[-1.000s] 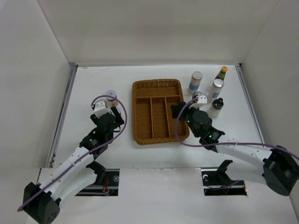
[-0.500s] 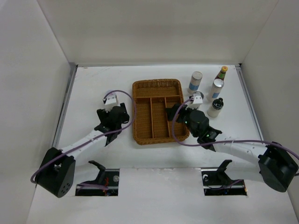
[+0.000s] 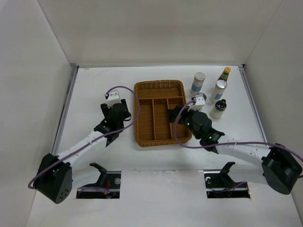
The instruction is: Organize the condiment bottles
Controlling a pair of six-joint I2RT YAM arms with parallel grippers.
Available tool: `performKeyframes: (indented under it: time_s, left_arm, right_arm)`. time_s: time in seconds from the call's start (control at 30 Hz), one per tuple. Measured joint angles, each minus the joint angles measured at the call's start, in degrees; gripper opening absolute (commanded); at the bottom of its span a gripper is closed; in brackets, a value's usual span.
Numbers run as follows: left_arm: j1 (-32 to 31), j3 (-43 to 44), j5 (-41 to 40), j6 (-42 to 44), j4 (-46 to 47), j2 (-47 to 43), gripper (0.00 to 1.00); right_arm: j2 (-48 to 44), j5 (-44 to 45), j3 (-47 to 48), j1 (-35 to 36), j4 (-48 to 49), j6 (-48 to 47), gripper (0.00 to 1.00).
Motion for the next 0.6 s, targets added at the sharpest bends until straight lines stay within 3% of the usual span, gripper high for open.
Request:
performKeyframes:
  time_s: [0.17, 0.37, 0.6]
  left_arm:
    - [-1.6, 9.9, 0.3, 1.3, 4.4, 1.8, 0.32]
    - [-1.5, 24.5, 3.4, 1.8, 13.9, 18.8, 0.33]
    - [-0.8, 35.9, 8.3, 2.1, 14.7, 37.8, 0.33]
  right_arm:
    - [0.0, 0.0, -0.1, 0.0, 0.3, 0.0, 0.98]
    - [-1.9, 0.0, -0.7, 0.0, 0.5, 0.4, 0.98]
    - [-7.3, 0.0, -2.6, -0.2, 1.9, 0.7, 0.99]
